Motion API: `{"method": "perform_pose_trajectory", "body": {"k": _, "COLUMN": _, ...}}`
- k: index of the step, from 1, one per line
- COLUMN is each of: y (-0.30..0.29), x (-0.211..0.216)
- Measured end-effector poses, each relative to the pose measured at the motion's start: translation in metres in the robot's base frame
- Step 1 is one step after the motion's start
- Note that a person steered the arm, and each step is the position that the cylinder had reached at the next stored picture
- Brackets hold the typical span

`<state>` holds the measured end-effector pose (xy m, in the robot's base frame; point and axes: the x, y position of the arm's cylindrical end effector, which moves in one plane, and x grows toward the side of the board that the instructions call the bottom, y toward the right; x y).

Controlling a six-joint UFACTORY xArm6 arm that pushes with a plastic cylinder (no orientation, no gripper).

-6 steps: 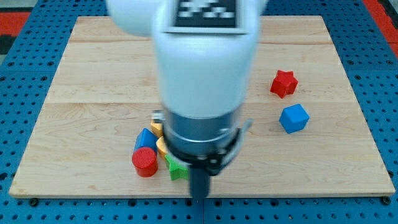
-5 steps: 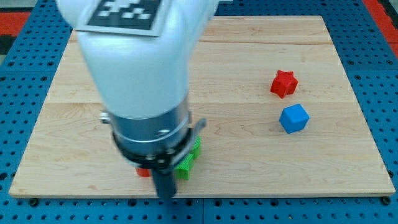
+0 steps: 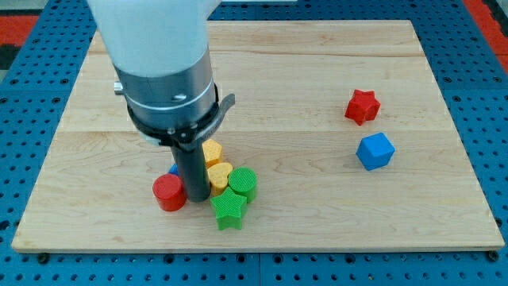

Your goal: Push the red circle to the bottom left side of the board

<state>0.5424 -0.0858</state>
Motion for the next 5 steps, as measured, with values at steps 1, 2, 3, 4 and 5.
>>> {"method": "perform_pose_trajectory", "body": {"k": 1, "y": -0.077, "x": 0.007}}
{"method": "perform_pose_trajectory", "body": {"k": 2, "y": -0.079, "x": 0.012}}
{"method": "perform_pose_trajectory", "body": {"k": 3, "y": -0.077, "x": 0.040}}
{"method": "perform_pose_trajectory", "body": {"k": 4, "y": -0.141, "x": 0.042}}
{"method": "perform_pose_trajectory", "body": {"k": 5, "y": -0.155, "x": 0.062}}
